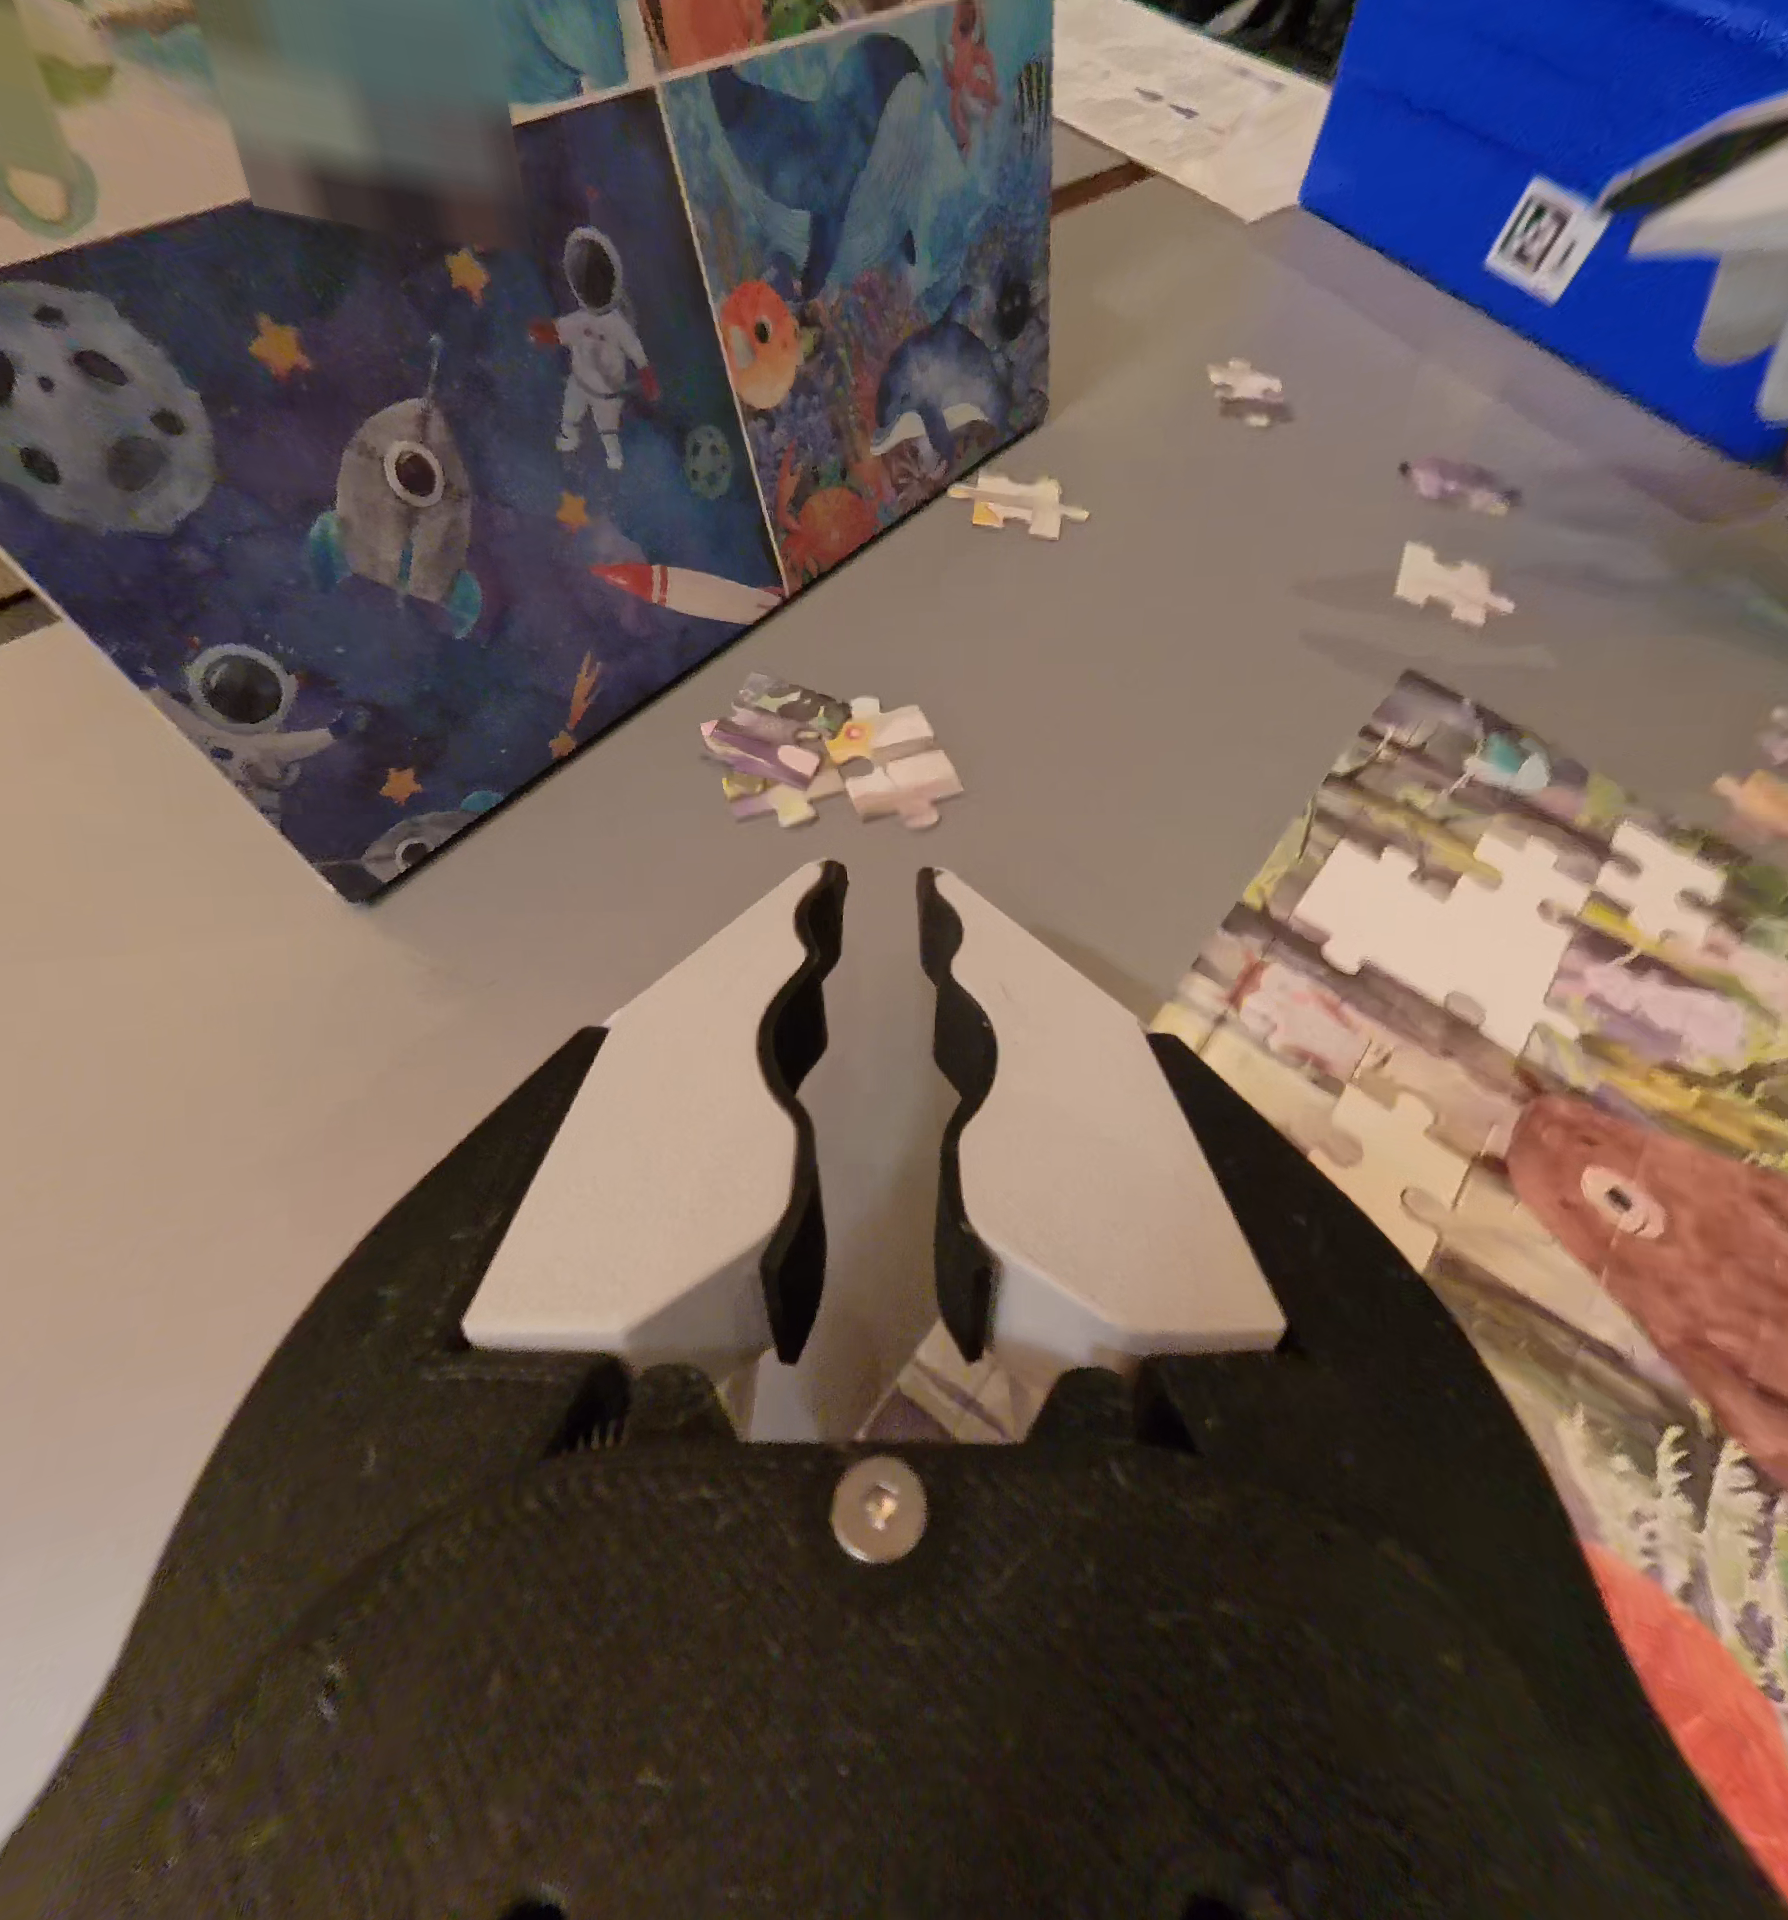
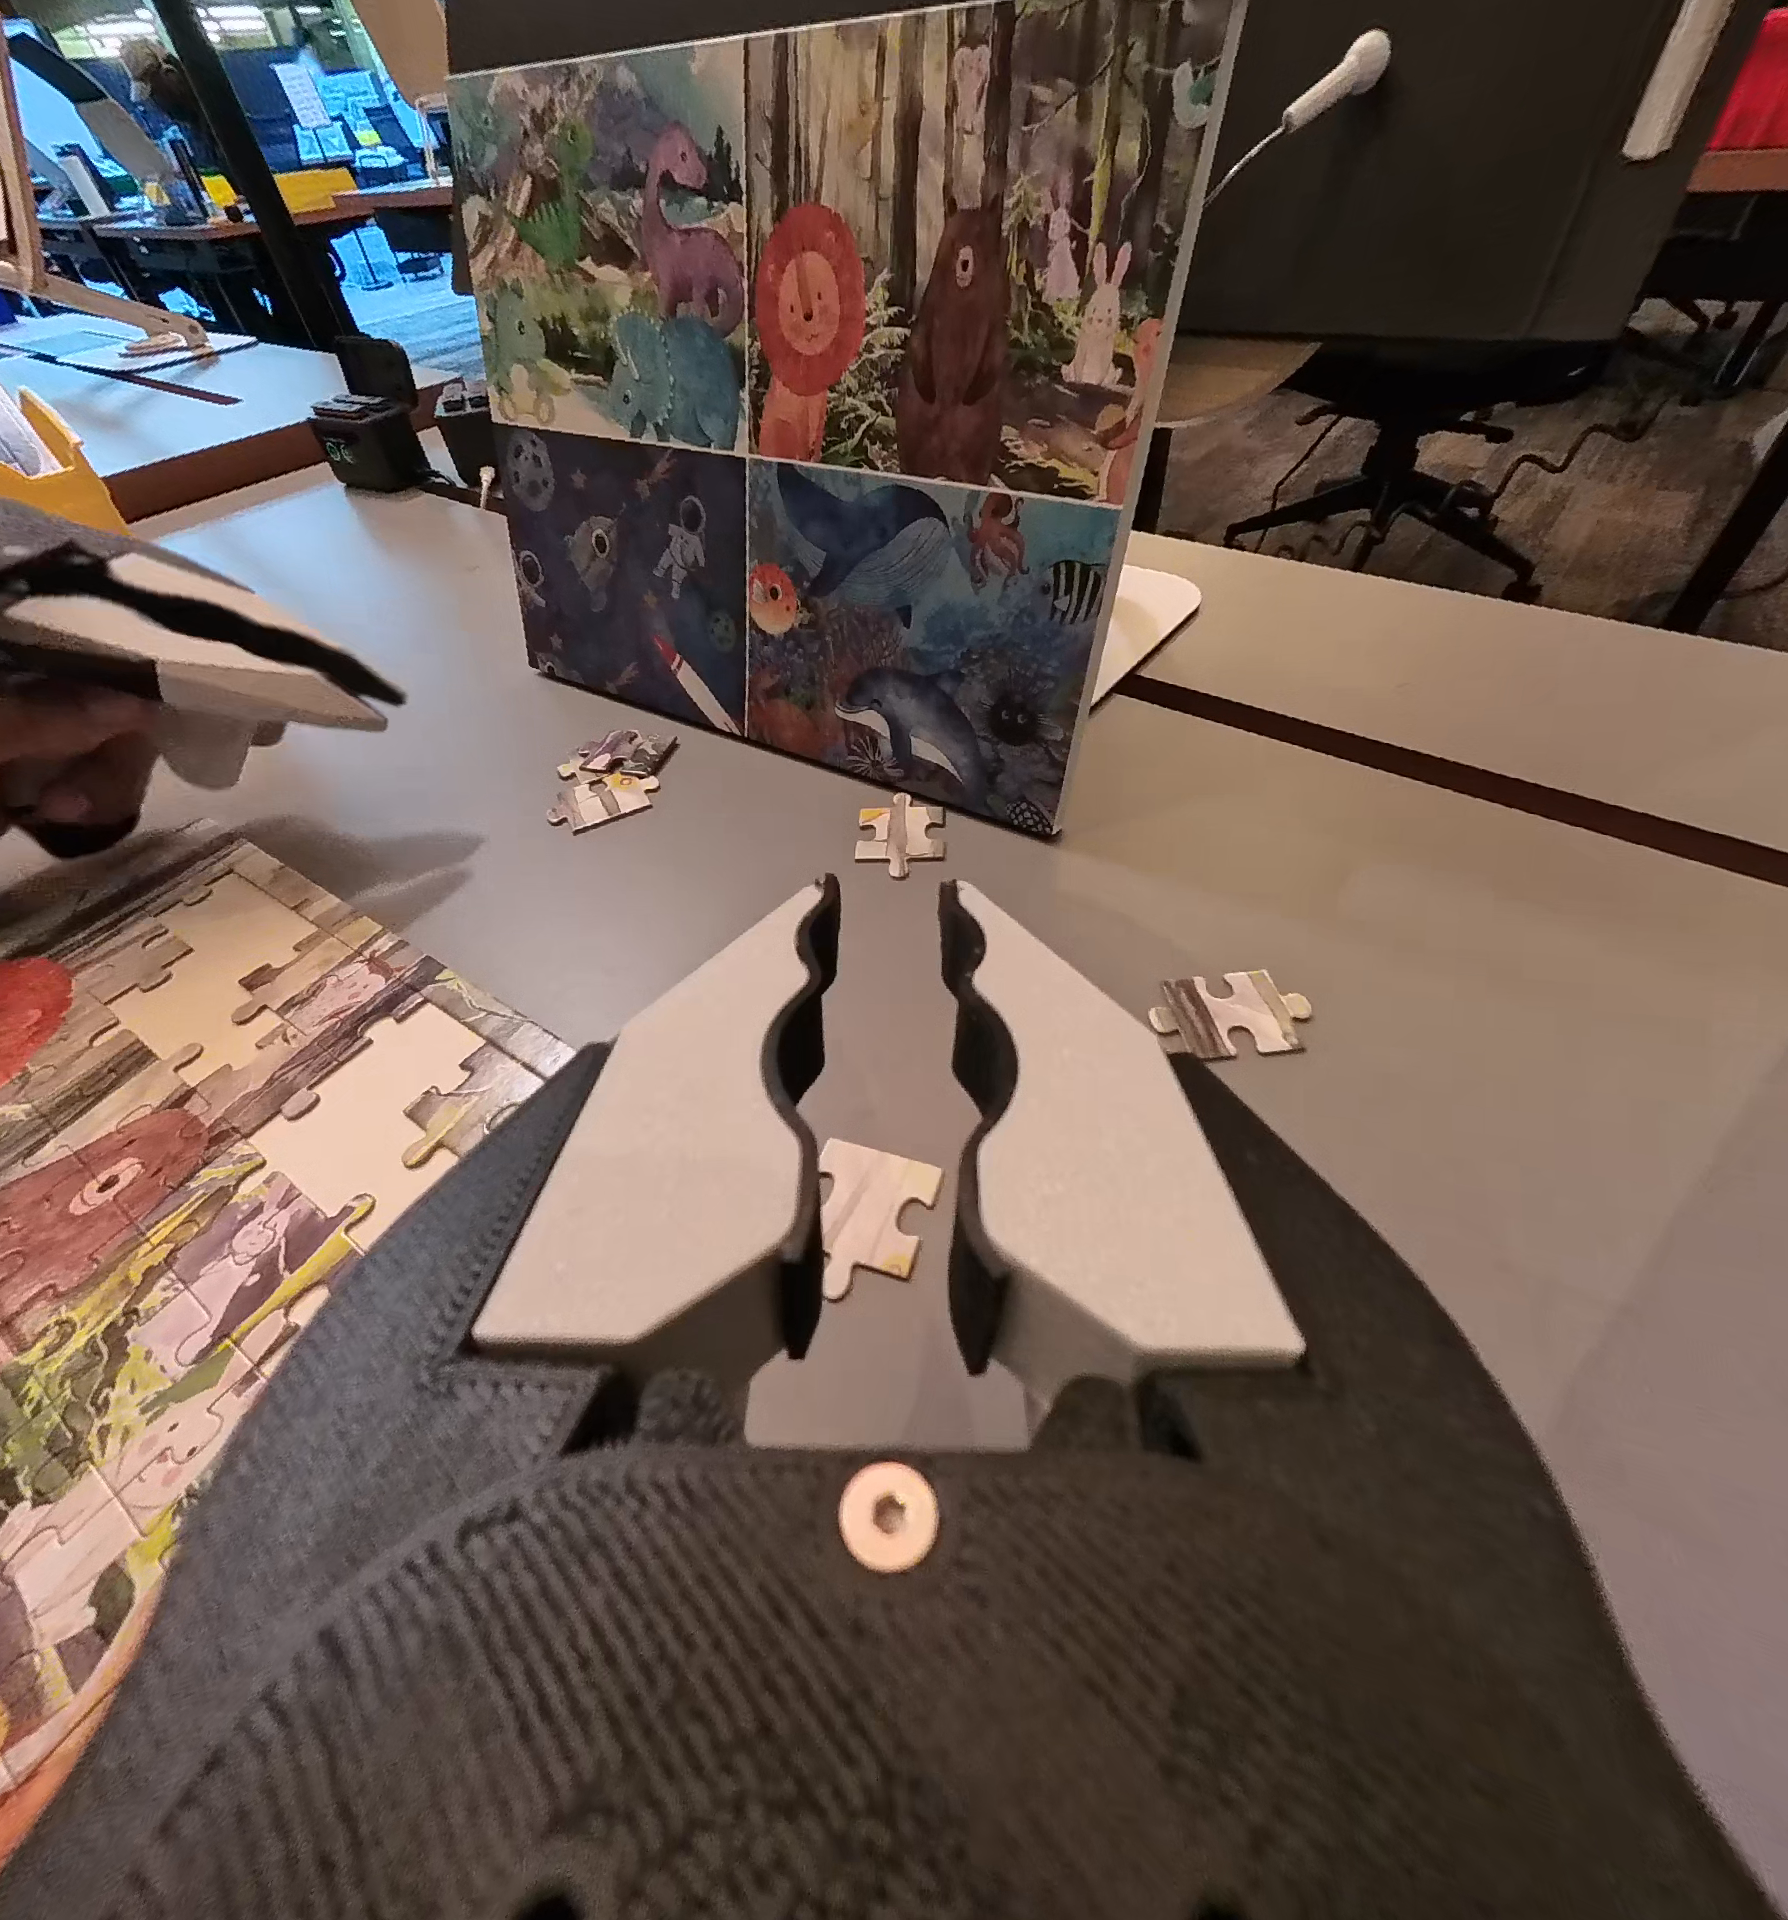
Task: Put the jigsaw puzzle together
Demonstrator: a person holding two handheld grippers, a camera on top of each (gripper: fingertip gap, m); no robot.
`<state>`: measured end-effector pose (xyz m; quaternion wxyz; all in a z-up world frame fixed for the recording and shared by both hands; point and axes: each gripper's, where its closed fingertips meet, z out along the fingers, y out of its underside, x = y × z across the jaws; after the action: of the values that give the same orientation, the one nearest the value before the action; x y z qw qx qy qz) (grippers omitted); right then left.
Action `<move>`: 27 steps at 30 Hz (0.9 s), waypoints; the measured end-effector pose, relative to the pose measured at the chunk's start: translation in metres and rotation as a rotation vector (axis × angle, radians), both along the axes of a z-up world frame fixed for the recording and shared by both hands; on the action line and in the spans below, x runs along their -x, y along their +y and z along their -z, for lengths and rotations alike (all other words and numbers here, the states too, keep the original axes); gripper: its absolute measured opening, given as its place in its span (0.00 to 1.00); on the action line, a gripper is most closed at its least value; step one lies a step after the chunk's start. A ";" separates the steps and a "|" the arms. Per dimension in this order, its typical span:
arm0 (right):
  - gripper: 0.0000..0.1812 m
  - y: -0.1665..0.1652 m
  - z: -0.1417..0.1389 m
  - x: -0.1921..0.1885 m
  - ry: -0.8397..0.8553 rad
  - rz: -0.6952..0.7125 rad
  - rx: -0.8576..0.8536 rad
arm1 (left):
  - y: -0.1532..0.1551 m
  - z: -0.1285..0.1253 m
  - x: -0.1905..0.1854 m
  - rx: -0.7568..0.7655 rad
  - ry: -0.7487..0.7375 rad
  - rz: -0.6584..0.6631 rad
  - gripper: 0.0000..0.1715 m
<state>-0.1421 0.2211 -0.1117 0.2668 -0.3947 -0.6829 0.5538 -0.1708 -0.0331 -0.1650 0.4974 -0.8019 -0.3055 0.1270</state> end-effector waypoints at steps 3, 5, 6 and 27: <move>0.10 0.002 0.000 0.000 -0.001 0.004 0.005 | 0.008 -0.012 0.018 -0.019 -0.030 0.027 0.15; 0.10 0.002 0.000 0.001 -0.002 0.006 0.005 | 0.012 -0.010 0.038 0.069 0.014 0.029 0.19; 0.10 0.003 0.000 0.001 -0.002 0.007 0.004 | 0.015 -0.007 0.047 0.103 0.029 0.033 0.20; 0.10 -0.003 0.005 0.001 -0.015 -0.008 0.001 | 0.034 0.024 0.050 0.201 -0.120 0.114 0.16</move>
<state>-0.1428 0.2186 -0.1166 0.2592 -0.3961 -0.6863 0.5522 -0.2206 0.0007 -0.1891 0.4018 -0.8700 -0.2743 0.0799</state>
